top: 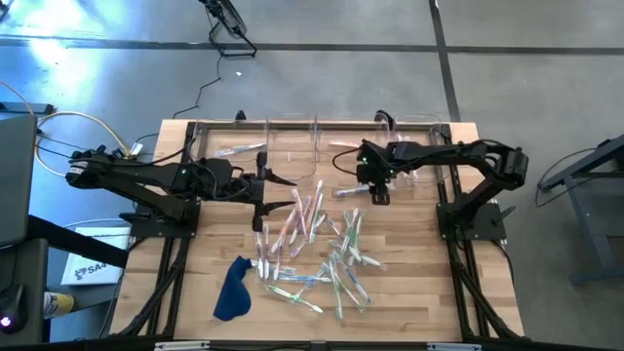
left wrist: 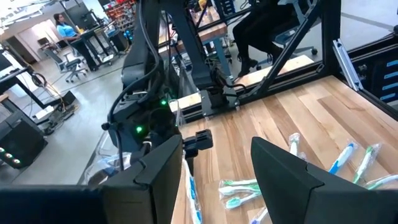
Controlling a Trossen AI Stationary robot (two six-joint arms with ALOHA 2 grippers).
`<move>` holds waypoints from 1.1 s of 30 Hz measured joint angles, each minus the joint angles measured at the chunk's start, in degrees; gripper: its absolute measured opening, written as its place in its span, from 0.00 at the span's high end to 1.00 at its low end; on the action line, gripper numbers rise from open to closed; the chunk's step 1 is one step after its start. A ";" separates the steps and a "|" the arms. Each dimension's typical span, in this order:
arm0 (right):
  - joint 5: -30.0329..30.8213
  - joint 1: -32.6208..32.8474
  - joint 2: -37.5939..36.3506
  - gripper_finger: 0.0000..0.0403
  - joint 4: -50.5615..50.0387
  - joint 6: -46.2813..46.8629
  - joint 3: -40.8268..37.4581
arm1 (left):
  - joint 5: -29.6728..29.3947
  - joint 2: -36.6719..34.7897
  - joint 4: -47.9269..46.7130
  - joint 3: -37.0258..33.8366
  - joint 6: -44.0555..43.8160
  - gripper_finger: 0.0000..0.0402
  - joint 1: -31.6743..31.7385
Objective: Pick & Place Toothbrushes
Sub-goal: Put the blue toothbrush into the left transparent bin
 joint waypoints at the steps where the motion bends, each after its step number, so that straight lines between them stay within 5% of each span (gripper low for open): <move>1: 0.00 -0.25 0.00 0.57 -0.03 0.28 0.02 | 0.00 0.00 0.00 0.00 0.00 0.54 0.00; 15: 4.38 -0.80 1.79 0.57 0.06 0.79 -1.40 | 0.00 0.00 0.06 0.00 -0.02 0.54 0.00; 23: 1.90 -0.55 1.81 0.57 -0.20 1.22 -1.45 | 0.00 0.00 0.07 0.00 -0.04 0.54 0.00; 28: 8.49 1.14 1.21 0.57 -0.22 1.51 -1.79 | 0.00 0.00 -0.32 0.00 -0.04 0.54 -0.02; 33: 8.50 3.35 -1.48 0.57 -0.59 2.82 -1.89 | 0.00 0.00 -0.31 0.00 -0.04 0.54 -0.02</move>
